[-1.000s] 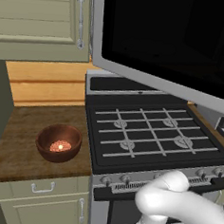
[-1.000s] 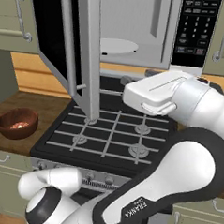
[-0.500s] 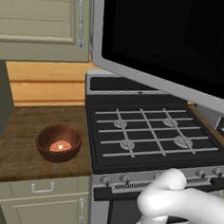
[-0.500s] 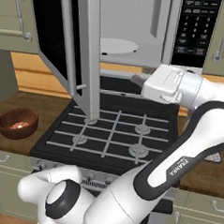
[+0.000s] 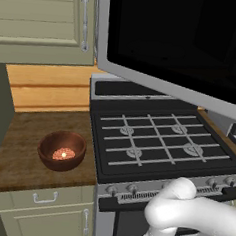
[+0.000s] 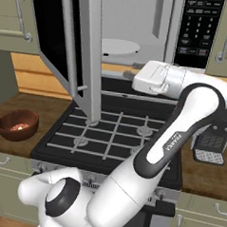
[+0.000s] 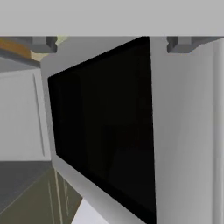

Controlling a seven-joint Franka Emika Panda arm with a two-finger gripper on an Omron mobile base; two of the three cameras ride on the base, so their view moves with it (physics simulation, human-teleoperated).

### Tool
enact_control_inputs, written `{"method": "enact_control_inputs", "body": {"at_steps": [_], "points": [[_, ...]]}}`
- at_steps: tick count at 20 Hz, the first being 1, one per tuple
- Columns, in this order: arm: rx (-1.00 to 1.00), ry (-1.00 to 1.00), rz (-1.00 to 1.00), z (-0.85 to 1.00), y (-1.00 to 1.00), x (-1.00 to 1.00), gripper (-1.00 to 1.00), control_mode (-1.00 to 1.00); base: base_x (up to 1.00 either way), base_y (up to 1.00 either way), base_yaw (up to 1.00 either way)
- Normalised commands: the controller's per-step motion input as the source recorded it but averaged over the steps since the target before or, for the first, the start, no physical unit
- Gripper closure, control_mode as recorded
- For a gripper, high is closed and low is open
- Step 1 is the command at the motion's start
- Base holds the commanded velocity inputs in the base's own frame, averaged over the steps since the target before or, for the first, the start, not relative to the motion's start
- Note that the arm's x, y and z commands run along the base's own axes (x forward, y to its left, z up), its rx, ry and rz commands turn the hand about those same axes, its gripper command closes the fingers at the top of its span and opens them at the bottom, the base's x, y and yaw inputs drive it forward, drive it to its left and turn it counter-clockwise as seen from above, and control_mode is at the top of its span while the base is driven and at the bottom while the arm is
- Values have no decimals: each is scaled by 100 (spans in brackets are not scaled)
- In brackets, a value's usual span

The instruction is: Open the microwave, place the bowl with waffle inside the microwave, then close the microwave door and turn it on.

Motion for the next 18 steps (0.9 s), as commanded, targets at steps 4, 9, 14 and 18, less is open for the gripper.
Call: {"method": "enact_control_inputs", "body": {"at_steps": [4, 9, 14, 18], "points": [[0, 0, 0, -12, 24, 36, -100, -100, 0, 0, 0], [0, 0, 0, 0, 24, 4, -100, -100, 0, 0, 0], [0, 0, 0, 0, 50, -46, -100, -100, 0, 0, 0], [0, 0, 0, -3, 67, -45, -100, -100, 0, 0, 0]]}}
